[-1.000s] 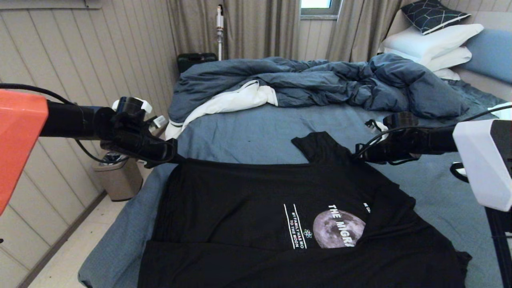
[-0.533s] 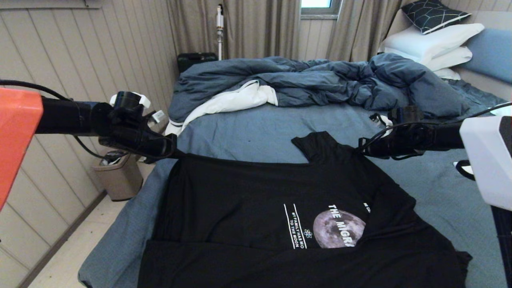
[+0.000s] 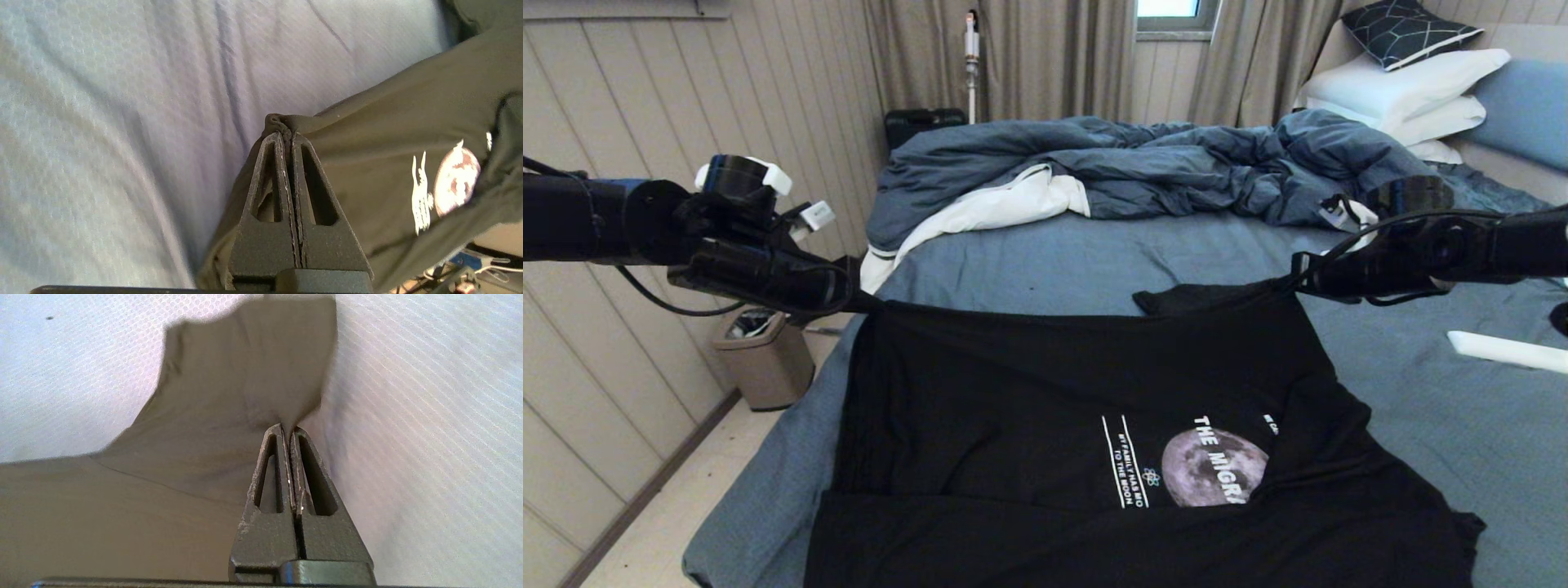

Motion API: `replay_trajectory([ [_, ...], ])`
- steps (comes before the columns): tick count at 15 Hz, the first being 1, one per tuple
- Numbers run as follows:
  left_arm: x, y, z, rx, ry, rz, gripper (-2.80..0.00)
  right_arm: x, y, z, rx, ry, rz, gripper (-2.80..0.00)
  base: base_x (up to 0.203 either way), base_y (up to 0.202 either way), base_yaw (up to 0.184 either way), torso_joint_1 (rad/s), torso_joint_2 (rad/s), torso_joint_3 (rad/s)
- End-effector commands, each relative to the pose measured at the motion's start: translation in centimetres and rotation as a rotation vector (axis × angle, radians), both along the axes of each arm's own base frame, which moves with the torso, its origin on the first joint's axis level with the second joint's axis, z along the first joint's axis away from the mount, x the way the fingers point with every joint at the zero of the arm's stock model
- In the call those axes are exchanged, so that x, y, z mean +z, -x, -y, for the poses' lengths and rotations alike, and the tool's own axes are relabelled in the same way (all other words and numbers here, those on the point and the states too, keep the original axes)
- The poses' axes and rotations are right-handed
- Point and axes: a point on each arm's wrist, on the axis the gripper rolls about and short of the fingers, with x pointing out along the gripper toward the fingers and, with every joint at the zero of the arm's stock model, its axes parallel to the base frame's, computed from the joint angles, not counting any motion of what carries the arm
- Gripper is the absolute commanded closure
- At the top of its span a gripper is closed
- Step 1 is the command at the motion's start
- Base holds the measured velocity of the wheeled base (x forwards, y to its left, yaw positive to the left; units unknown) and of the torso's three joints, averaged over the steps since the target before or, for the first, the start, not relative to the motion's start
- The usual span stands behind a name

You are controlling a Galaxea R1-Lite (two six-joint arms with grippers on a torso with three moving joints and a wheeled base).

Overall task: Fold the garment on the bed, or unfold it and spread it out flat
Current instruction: Fold the black T-shirt

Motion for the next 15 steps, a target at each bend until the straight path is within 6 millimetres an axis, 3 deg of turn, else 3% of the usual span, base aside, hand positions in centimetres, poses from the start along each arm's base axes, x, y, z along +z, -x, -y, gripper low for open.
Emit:
replay_trajectory([
  [1,1.3,1.7,-0.2,-0.004,0.005,0.024,0.0,2.5,2.4,0.4,-0.016,0.006,0.039,0.0,0.0,0.0,0.0,0.0,0.0,0.0],
  [6,1.7,4.3,-0.5,-0.006,0.001,0.012,0.0,3.4,6.2,3.2,-0.043,-0.005,0.032,0.0,0.0,0.0,0.0,0.0,0.0,0.0],
  [9,1.6,6.4,-0.8,-0.007,-0.001,-0.007,0.0,2.9,8.4,3.8,-0.026,-0.025,0.007,0.0,0.0,0.0,0.0,0.0,0.0,0.0],
  [15,-2.4,9.1,-0.6,-0.036,0.006,-0.068,0.0,0.0,11.6,3.4,0.008,-0.02,-0.085,0.0,0.0,0.0,0.0,0.0,0.0,0.0],
])
